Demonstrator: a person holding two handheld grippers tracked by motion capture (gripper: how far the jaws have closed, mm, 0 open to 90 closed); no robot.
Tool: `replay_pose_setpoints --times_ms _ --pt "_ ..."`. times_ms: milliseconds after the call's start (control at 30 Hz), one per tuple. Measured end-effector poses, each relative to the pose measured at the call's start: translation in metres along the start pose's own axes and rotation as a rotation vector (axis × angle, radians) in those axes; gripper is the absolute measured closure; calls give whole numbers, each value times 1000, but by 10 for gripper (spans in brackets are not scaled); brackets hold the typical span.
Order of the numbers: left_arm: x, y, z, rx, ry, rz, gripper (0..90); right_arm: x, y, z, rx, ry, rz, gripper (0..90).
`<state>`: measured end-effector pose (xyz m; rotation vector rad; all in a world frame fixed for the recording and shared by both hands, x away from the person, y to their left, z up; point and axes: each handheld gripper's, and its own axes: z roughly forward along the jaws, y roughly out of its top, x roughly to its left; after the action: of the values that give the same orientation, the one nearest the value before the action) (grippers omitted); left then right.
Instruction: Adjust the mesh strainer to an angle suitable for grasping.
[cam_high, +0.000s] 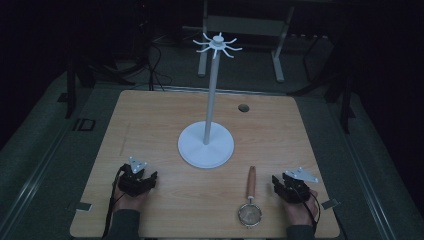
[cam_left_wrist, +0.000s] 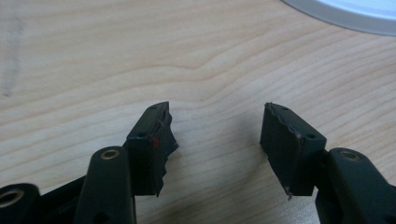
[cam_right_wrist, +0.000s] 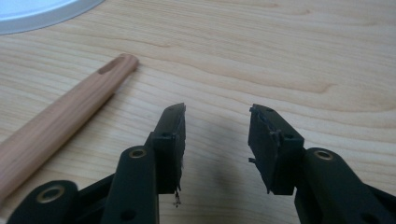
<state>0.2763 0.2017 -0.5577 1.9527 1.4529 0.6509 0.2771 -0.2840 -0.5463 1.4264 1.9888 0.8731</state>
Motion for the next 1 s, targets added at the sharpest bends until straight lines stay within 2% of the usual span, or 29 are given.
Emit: replay_pose_setpoints --times_ms 233,333,467,567,600,667,733,767,800,833,933,1000 --pt "2 0 -7 -35 3 -12 454 10 5 -6 2 9 0 588" --pt "1 0 -9 -48 8 -2 455 15 9 -6 16 17 -9 577" --pt "0 0 -10 -54 18 13 453 26 15 -5 46 53 -35 580" --pt "-1 0 -10 -51 21 13 451 30 19 -5 54 70 -32 578" --pt "-1 0 -9 -47 24 15 452 32 24 -5 65 95 -25 578" --pt "-1 0 -9 -44 29 18 451 33 25 -4 70 100 -23 576" --pt "-1 0 -9 -45 34 19 449 39 31 -4 91 129 -24 534" --pt "-1 0 -9 -45 34 19 449 39 31 -4 91 129 -24 534" --pt "-1 0 -9 -44 36 20 448 42 33 -2 108 143 -17 471" --pt "-1 0 -9 -44 36 20 446 42 33 -2 108 143 -17 471" --pt "-1 0 -9 -39 36 22 444 50 35 1 142 160 -19 363" --pt "-1 0 -8 -39 39 24 443 54 35 4 162 171 -26 326"
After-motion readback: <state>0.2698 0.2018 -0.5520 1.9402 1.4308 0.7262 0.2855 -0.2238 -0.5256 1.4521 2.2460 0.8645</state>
